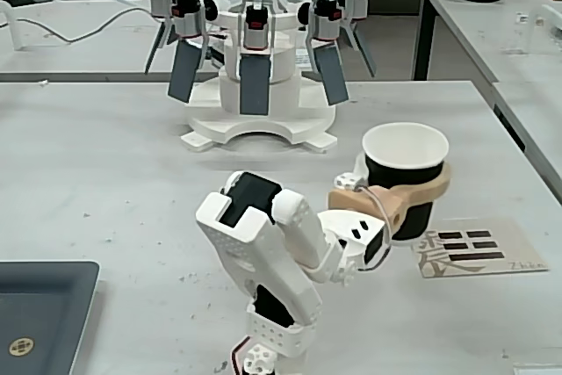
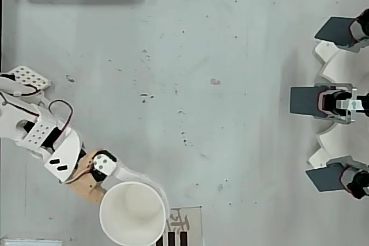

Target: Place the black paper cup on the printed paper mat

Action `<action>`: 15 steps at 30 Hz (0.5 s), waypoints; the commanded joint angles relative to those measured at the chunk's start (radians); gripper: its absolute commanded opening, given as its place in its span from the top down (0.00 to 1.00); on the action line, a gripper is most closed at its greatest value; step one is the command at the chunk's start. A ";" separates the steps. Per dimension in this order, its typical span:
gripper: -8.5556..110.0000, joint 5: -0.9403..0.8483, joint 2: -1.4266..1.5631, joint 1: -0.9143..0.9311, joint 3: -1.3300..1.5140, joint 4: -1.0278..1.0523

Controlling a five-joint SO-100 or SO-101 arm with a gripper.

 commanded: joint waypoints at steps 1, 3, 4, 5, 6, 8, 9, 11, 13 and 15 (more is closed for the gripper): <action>0.83 0.009 -0.031 0.037 -0.038 -0.034; 0.83 0.014 -0.071 0.057 -0.071 -0.040; 0.83 0.015 -0.092 0.069 -0.094 -0.040; 0.83 0.020 -0.115 0.081 -0.117 -0.041; 0.83 0.026 -0.137 0.092 -0.140 -0.041; 0.83 0.035 -0.176 0.112 -0.184 -0.038; 0.83 0.038 -0.196 0.121 -0.204 -0.038; 0.83 0.044 -0.236 0.135 -0.239 -0.038; 0.83 0.051 -0.276 0.149 -0.275 -0.037; 0.83 0.052 -0.313 0.155 -0.310 -0.037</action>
